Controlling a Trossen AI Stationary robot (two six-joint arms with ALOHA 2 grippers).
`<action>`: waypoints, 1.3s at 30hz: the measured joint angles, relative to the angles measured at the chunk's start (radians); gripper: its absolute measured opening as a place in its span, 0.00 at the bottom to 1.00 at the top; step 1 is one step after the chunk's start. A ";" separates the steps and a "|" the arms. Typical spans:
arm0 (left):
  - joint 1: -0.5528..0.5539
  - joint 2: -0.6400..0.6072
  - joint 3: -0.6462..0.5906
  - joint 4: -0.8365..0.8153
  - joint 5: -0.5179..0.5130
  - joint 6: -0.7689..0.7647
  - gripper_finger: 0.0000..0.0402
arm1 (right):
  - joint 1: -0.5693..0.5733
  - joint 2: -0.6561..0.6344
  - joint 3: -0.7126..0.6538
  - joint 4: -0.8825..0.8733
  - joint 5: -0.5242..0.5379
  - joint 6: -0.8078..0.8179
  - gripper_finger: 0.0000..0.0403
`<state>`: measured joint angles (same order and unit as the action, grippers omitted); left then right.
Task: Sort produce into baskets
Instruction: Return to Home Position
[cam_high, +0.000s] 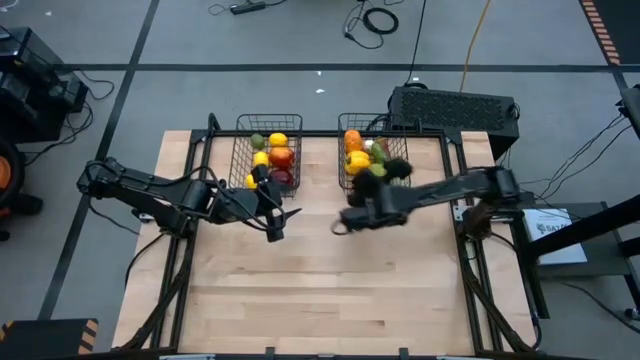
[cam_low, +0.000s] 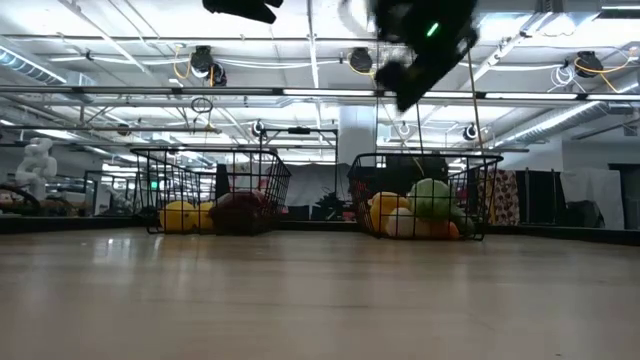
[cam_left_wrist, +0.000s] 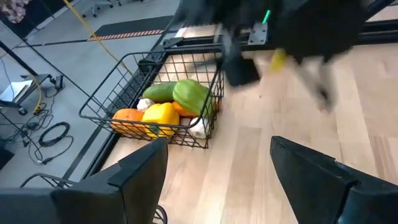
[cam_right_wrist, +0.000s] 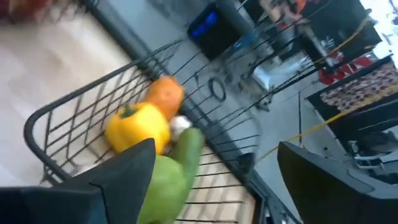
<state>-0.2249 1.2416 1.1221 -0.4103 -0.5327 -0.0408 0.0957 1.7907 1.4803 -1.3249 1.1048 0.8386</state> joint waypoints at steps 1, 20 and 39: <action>0.000 -0.002 0.000 -0.001 -0.001 -0.002 0.72 | 0.027 -0.026 0.000 -0.057 0.022 0.063 0.81; -0.005 -0.014 -0.064 0.084 -0.055 -0.007 0.72 | 0.456 -0.456 -0.506 0.263 0.038 0.282 0.58; -0.125 -0.196 -0.308 0.264 -0.084 -0.031 0.16 | 0.603 -0.862 -0.716 0.558 -0.062 -0.226 0.02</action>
<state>-0.3501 1.0454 0.8143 -0.1465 -0.6163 -0.0722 0.6987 0.9284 0.7641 -0.7667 1.0426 0.6127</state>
